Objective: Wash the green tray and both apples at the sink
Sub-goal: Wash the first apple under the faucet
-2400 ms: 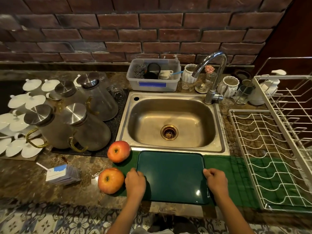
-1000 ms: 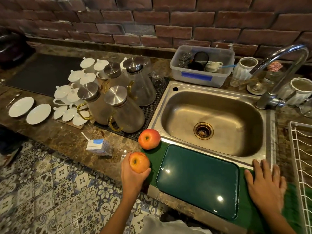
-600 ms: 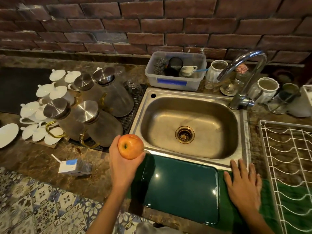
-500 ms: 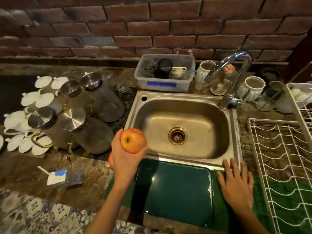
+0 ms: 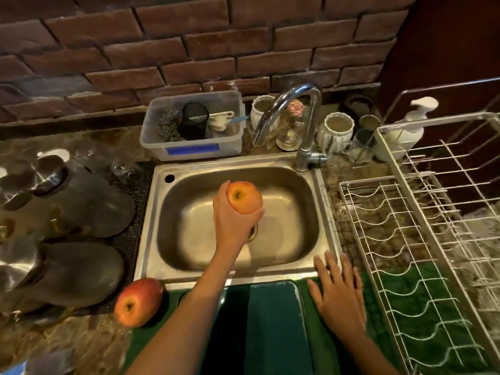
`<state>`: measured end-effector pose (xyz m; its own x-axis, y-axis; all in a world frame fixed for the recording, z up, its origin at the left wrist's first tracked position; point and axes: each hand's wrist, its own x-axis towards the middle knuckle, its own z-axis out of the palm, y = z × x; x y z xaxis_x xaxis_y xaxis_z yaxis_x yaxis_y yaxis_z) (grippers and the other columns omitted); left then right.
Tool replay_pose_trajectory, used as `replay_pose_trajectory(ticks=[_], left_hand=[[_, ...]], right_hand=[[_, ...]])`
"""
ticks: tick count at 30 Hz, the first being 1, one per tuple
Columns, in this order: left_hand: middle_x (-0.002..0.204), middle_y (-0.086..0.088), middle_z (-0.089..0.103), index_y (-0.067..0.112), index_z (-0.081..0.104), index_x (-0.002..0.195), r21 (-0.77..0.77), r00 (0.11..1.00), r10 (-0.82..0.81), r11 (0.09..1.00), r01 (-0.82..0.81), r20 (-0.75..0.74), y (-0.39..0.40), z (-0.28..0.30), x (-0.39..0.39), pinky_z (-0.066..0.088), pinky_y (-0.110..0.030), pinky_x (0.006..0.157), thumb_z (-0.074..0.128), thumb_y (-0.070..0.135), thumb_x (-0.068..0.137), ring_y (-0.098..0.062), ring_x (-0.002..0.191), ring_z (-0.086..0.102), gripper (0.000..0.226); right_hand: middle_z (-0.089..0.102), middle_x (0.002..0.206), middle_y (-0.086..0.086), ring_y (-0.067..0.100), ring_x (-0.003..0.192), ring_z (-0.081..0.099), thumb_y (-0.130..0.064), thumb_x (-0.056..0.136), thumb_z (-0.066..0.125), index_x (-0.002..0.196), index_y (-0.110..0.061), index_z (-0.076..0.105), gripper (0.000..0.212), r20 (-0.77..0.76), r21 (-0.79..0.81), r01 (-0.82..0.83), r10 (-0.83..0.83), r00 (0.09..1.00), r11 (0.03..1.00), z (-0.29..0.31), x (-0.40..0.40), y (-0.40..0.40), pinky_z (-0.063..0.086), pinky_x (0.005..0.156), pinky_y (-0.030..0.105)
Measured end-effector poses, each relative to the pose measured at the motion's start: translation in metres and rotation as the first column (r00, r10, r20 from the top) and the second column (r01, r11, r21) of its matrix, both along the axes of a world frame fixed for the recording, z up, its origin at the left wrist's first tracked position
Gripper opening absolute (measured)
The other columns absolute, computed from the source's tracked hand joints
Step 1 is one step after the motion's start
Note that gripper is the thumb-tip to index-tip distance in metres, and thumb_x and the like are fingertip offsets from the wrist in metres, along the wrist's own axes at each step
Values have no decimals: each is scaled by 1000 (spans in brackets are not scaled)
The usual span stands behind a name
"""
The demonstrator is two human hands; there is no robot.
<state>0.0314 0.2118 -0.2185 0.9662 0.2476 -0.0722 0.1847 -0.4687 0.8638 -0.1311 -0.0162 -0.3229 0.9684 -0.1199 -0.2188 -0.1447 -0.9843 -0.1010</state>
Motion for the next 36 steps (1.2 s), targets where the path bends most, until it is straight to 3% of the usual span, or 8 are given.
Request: replay_pose_trajectory(ticks=[5,9,11,16,19,23,29,36], left_hand=[[141,6,44,36,31,145,5,999,12,1000,-12,-37,-9,-18,15,40,-28,90,93,43,60,-7,117,41,106],[141,8,43,39,30,145,-11,998,14,1000,-15,-56,-9,-25,23,40,-27,88,92,43,60,-8,117,42,105],[141,7,44,37,31,145,-10,998,11,1000,-11,-59,-9,-26,28,40,-27,89,92,41,60,-9,118,42,105],[143,3,46,33,33,145,-5,998,6,1000,-7,-63,-9,-26,39,43,-29,91,93,37,61,-15,123,46,104],[141,4,45,35,33,144,-11,998,0,1000,-1,-69,-10,-26,44,44,-30,92,94,37,60,-15,123,46,103],[142,7,43,39,31,144,-30,995,5,1000,-8,-99,-10,-25,46,44,-29,89,94,38,60,-10,120,42,104],[141,8,43,39,31,144,-23,994,9,1000,-12,-110,-10,-24,49,44,-29,88,94,39,60,-9,119,41,105],[139,10,42,40,31,142,-29,994,12,999,-15,-108,-10,-21,54,42,-26,85,94,39,59,-8,118,41,103]], right_hand=[[29,163,2,26,153,8,-61,93,32,150,-30,43,66,11,1,2,-2,1000,1000,2,-2,0,23,118,57],[45,154,7,38,141,38,-49,90,43,137,-21,59,57,158,259,59,-103,982,964,24,24,11,27,113,61],[42,154,9,32,141,37,-45,95,41,142,-15,51,57,241,457,87,-217,946,885,44,66,21,29,115,53],[34,158,8,19,144,31,-41,102,41,154,-13,30,60,91,837,241,-560,823,492,94,194,35,25,110,26],[40,155,20,32,144,35,-37,104,40,153,-1,30,62,-17,849,358,-657,754,390,107,250,29,29,112,36],[53,141,26,39,132,47,-37,106,35,135,5,50,53,-171,803,534,-756,632,265,105,295,13,37,102,41],[52,143,23,40,130,50,-46,103,39,141,0,45,60,-191,779,597,-833,520,194,94,319,-2,40,104,43],[48,145,22,42,130,48,-54,101,36,139,-7,49,62,-229,744,643,-834,502,183,91,334,-16,44,106,51]])
